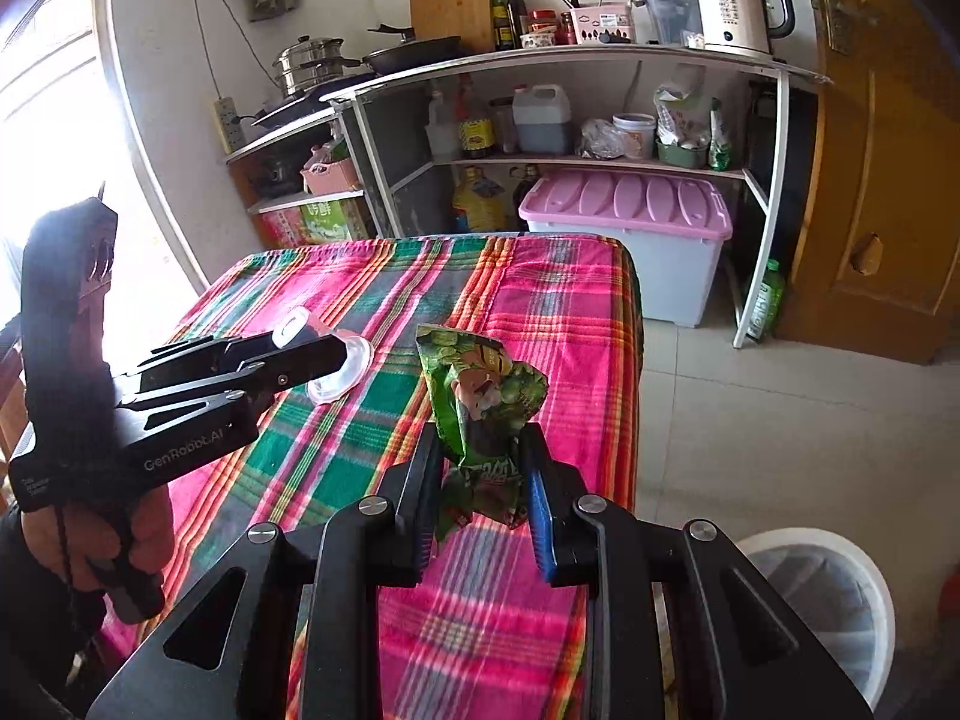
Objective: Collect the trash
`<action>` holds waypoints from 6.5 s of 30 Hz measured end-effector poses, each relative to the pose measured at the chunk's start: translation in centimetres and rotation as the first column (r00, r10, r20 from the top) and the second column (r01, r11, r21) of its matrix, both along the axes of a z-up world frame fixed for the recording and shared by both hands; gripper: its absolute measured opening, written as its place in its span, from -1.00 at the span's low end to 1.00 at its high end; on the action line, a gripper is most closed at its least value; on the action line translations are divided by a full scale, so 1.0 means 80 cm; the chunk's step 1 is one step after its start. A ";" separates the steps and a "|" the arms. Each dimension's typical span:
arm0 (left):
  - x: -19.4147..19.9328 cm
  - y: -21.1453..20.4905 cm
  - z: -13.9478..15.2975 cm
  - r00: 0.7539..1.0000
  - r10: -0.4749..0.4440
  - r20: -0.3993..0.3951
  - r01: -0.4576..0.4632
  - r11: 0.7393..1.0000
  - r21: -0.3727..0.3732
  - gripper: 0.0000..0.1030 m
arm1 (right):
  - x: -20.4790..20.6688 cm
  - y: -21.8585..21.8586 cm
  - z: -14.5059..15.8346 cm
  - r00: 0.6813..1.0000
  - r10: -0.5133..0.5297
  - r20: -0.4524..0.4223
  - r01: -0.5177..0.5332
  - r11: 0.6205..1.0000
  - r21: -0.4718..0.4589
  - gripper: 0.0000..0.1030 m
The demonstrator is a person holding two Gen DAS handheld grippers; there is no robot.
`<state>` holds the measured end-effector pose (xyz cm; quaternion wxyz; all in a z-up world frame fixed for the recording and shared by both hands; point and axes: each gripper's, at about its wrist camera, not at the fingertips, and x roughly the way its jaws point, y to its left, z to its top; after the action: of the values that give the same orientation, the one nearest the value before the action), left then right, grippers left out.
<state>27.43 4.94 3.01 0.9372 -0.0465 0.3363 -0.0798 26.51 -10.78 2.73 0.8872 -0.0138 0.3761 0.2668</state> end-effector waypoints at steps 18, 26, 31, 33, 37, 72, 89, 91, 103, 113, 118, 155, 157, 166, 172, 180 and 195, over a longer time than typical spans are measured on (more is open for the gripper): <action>-0.151 -0.071 0.034 0.994 -0.093 0.059 0.097 0.993 -0.068 -0.43 | -0.141 -0.064 0.028 0.997 -0.075 0.035 0.074 0.997 0.033 -0.48; -0.182 -0.091 0.027 0.992 -0.112 0.064 0.117 0.991 -0.071 -0.43 | -0.168 -0.092 0.018 0.993 -0.117 0.015 0.116 0.992 0.056 -0.48; -0.187 -0.105 0.024 0.990 -0.127 0.062 0.131 0.989 -0.072 -0.43 | -0.172 -0.106 0.015 0.991 -0.137 0.009 0.136 0.989 0.063 -0.48; -0.187 -0.112 0.022 0.989 -0.135 0.058 0.139 0.988 -0.073 -0.43 | -0.174 -0.111 0.013 0.989 -0.145 0.009 0.145 0.987 0.064 -0.48; -0.183 -0.129 0.019 0.987 -0.152 0.047 0.155 0.985 -0.073 -0.42 | -0.176 -0.125 0.010 0.987 -0.163 0.007 0.163 0.984 0.068 -0.48; -0.082 -0.269 -0.032 0.941 -0.334 -0.059 0.327 0.940 -0.096 -0.41 | -0.126 -0.262 -0.062 0.906 -0.405 -0.124 0.413 0.909 0.052 -0.44; -0.064 -0.281 -0.052 0.938 -0.329 -0.107 0.319 0.942 -0.103 -0.35 | -0.122 -0.267 -0.071 0.894 -0.425 -0.142 0.434 0.900 0.044 -0.16; -0.065 -0.280 -0.052 0.939 -0.327 -0.105 0.316 0.942 -0.108 -0.17 | -0.124 -0.267 -0.070 0.895 -0.425 -0.138 0.434 0.900 0.046 -0.16; -0.088 -0.261 -0.035 0.946 -0.318 -0.062 0.309 0.943 -0.124 -0.12 | -0.149 -0.252 -0.039 0.903 -0.423 -0.078 0.427 0.903 0.051 -0.15; -0.133 -0.221 -0.007 0.958 -0.287 0.001 0.285 0.951 -0.119 -0.11 | -0.190 -0.211 -0.008 0.915 -0.403 0.000 0.403 0.915 0.028 -0.15; -0.162 -0.201 0.001 0.963 -0.266 0.029 0.268 0.958 -0.099 -0.07 | -0.216 -0.189 0.004 0.922 -0.386 0.029 0.386 0.922 0.025 -0.15; -0.323 -0.152 -0.005 0.986 -0.141 0.093 0.144 0.989 -0.020 -0.02 | -0.360 -0.138 -0.009 0.923 -0.358 0.138 0.366 0.930 -0.030 -0.13; -0.323 -0.154 -0.005 0.986 -0.139 0.090 0.142 0.990 -0.018 -0.01 | -0.361 -0.138 -0.009 0.922 -0.360 0.141 0.368 0.930 -0.031 -0.13; -0.322 -0.158 -0.006 0.987 -0.140 0.082 0.142 0.990 -0.021 -0.01 | -0.358 -0.138 -0.009 0.924 -0.356 0.138 0.364 0.931 -0.032 -0.13; -0.320 -0.157 -0.007 0.988 -0.136 0.076 0.139 0.990 -0.030 -0.01 | -0.356 -0.137 -0.011 0.927 -0.352 0.133 0.359 0.932 -0.037 -0.13; -0.321 -0.158 -0.008 0.988 -0.134 0.073 0.137 0.990 -0.034 -0.01 | -0.353 -0.137 -0.013 0.928 -0.350 0.130 0.358 0.933 -0.039 -0.13; -0.320 -0.161 -0.009 0.989 -0.132 0.070 0.134 0.990 -0.031 -0.01 | -0.354 -0.136 -0.012 0.928 -0.351 0.129 0.358 0.933 -0.039 -0.13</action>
<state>1.80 -7.94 2.29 0.9397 -0.0377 0.3053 -0.1496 -1.79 -21.68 1.75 0.9409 0.0108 0.3266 0.0891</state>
